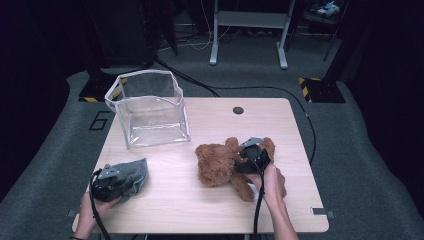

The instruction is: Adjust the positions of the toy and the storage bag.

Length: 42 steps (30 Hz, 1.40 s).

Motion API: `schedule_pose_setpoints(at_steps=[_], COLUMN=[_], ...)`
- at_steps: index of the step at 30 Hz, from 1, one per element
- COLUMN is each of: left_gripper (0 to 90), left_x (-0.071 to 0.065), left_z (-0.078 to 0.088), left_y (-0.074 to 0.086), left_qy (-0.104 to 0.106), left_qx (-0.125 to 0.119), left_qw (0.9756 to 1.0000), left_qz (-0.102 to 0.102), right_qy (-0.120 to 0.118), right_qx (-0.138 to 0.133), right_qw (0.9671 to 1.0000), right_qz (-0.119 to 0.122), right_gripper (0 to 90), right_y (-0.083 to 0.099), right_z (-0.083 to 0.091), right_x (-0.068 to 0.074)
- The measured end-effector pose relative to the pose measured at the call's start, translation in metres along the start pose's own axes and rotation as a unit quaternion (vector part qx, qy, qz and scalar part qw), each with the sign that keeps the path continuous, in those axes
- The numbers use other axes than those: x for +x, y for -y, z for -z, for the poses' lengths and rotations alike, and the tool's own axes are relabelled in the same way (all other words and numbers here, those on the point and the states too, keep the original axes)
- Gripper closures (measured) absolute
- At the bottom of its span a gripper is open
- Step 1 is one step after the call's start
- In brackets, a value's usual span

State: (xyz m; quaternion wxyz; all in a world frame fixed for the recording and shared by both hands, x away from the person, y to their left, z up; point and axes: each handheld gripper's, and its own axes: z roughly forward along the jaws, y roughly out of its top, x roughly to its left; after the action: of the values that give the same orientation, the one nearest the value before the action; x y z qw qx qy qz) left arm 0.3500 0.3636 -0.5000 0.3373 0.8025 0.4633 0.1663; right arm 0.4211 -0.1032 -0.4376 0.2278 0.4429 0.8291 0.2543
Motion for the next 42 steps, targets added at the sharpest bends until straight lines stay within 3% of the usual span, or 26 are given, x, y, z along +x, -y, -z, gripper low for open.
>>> schedule_pose_setpoints(at_steps=[5,6,18,23,27,33,42], left_gripper=[78.3,78.0,73.3,47.4,29.4,22.5,13.6], left_x=[0.0,0.001,-0.004,-0.009,-0.016,-0.014,0.018], left_z=[0.007,0.009,0.016,0.021,0.032,0.039,0.023], left_y=[0.007,0.007,0.011,-0.002,-0.018,-0.04,-0.072], left_qy=[0.006,0.009,0.025,0.038,0.044,0.041,0.038], left_qx=[-0.001,0.008,0.012,0.026,0.011,0.0,0.0], left_qw=[1.0,0.9999,0.9996,0.9989,0.9988,0.999,0.9989], left_qz=[0.003,0.001,-0.002,-0.011,-0.017,-0.02,0.027], right_qy=[0.02,0.021,0.036,0.03,0.026,0.02,0.016], right_qx=[0.001,0.0,0.003,-0.004,-0.005,-0.008,-0.015], right_qw=[0.9998,0.9997,0.9986,0.9984,0.9981,0.9979,0.9975], right_qz=[-0.01,-0.008,-0.038,-0.047,-0.055,-0.06,-0.067], right_gripper=[30.4,30.4,30.2,29.4,28.5,27.7,24.2], right_y=[0.003,0.003,0.012,0.014,0.015,0.016,0.015], right_z=[0.0,0.0,0.002,0.003,0.004,0.005,0.006], right_x=[-0.005,-0.008,-0.032,-0.039,-0.039,-0.041,-0.041])
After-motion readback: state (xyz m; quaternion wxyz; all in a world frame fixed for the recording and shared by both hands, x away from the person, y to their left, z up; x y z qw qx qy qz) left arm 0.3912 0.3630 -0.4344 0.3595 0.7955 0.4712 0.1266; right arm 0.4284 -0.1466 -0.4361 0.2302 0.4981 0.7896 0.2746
